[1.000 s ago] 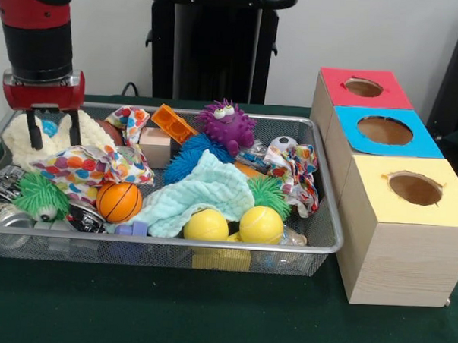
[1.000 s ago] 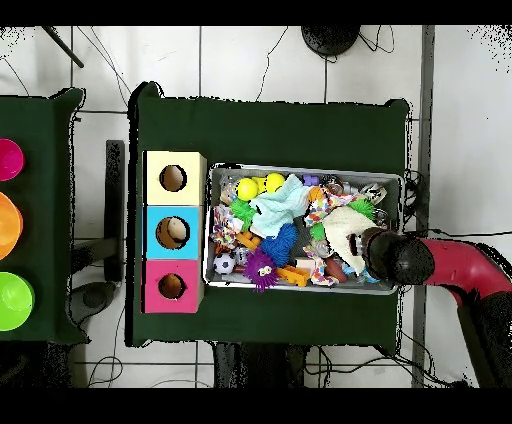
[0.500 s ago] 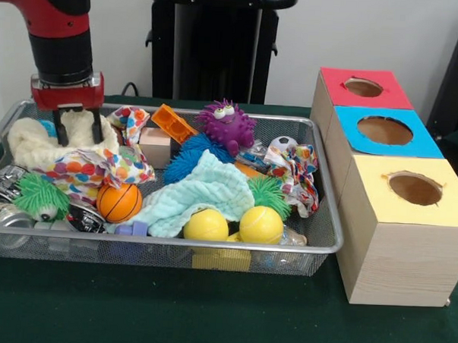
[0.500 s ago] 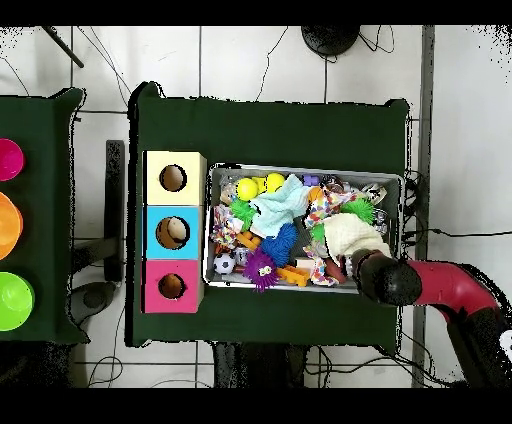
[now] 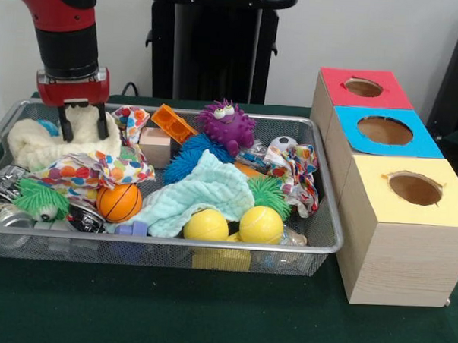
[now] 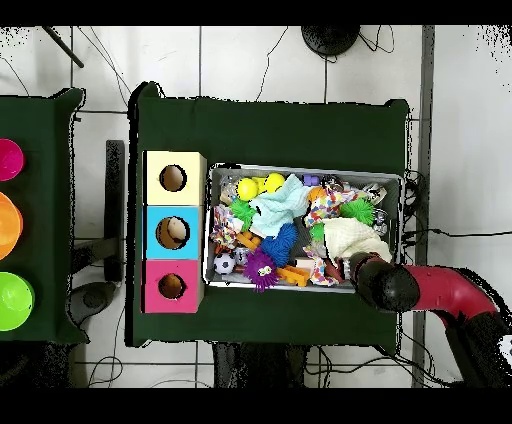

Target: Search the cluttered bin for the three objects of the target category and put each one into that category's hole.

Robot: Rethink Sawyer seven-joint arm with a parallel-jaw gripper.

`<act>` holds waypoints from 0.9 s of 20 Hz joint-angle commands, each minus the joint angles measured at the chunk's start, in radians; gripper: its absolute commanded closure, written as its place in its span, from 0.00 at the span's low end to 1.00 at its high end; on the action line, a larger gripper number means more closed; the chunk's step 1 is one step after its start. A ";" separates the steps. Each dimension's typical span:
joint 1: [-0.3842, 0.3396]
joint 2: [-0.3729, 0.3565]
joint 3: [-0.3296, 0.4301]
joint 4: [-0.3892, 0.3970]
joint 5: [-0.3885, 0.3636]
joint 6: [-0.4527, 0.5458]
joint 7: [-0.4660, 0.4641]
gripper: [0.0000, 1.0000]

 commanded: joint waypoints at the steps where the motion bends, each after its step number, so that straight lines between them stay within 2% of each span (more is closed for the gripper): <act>1: 0.021 0.070 -0.021 0.027 -0.087 -0.047 -0.060 0.00; 6: 0.056 0.219 -0.069 -0.087 -0.148 -0.123 -0.022 0.00; 10: 0.076 0.305 -0.095 -0.157 -0.176 -0.167 -0.010 0.00; 14: 0.060 0.322 -0.089 -0.164 -0.166 -0.175 -0.047 0.00; 15: 0.061 0.319 -0.093 -0.162 -0.151 -0.168 -0.043 1.00; 18: 0.067 0.288 -0.086 -0.143 -0.146 -0.168 -0.043 1.00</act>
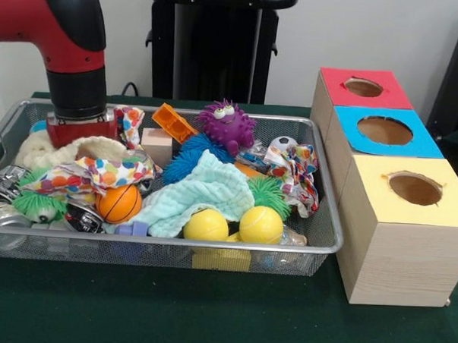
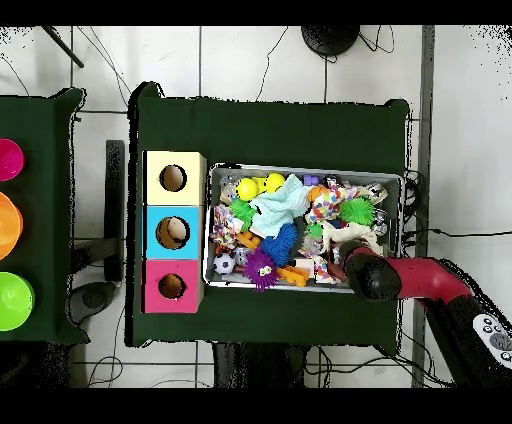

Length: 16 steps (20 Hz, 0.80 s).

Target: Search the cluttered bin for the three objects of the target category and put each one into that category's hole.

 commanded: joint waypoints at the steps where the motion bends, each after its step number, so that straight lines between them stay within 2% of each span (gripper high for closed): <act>1: 0.036 0.120 -0.060 -0.030 -0.067 0.014 -0.018 1.00; 7: 0.055 -0.009 -0.044 0.058 0.004 0.092 -0.024 1.00; 12: 0.070 -0.188 0.000 0.173 0.100 0.153 -0.004 1.00; 16: 0.079 -0.331 0.049 0.244 0.212 0.219 -0.005 1.00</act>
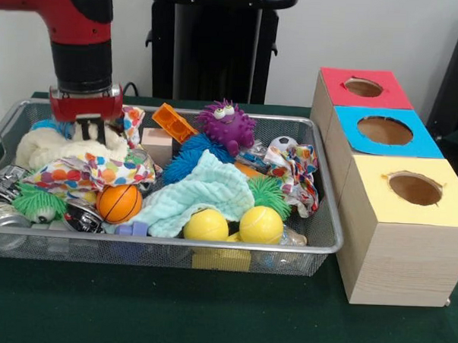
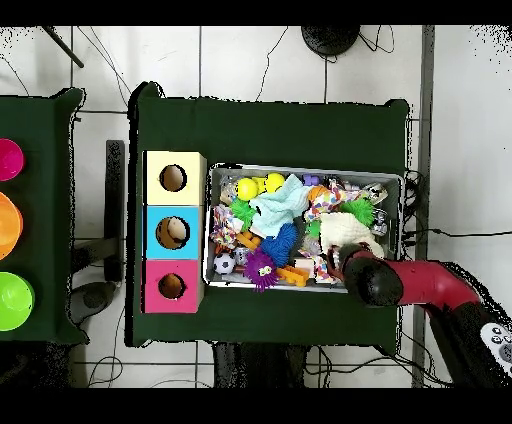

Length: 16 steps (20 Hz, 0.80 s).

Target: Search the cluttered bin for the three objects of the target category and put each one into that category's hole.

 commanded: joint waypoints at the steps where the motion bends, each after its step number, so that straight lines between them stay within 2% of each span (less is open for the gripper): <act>1: 0.048 -0.220 0.076 0.150 0.156 0.201 -0.017 1.00; 4: 0.067 -0.301 0.089 0.160 0.226 0.285 -0.051 1.00; 7: 0.085 -0.351 0.091 0.156 0.270 0.344 -0.074 1.00; 16: 0.115 -0.390 0.084 0.149 0.313 0.390 -0.080 1.00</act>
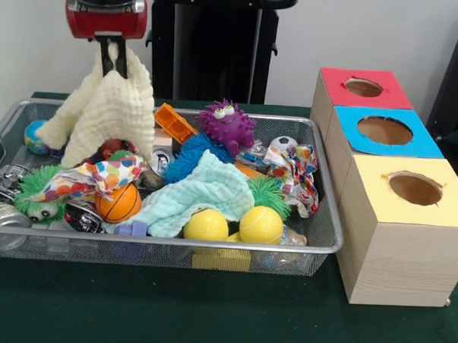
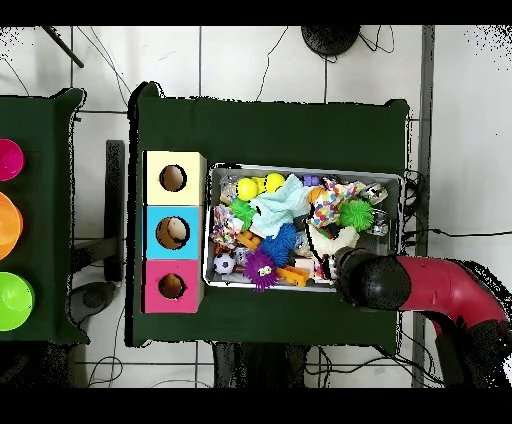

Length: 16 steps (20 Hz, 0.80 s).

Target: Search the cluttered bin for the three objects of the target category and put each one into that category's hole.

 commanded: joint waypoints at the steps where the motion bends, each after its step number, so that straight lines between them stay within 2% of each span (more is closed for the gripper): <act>1: 0.028 -0.079 0.070 0.040 0.063 0.107 -0.080 1.00; 10: 0.045 -0.139 0.064 0.061 0.103 0.137 -0.091 1.00; 16: 0.097 -0.237 0.054 0.149 0.174 0.140 -0.030 1.00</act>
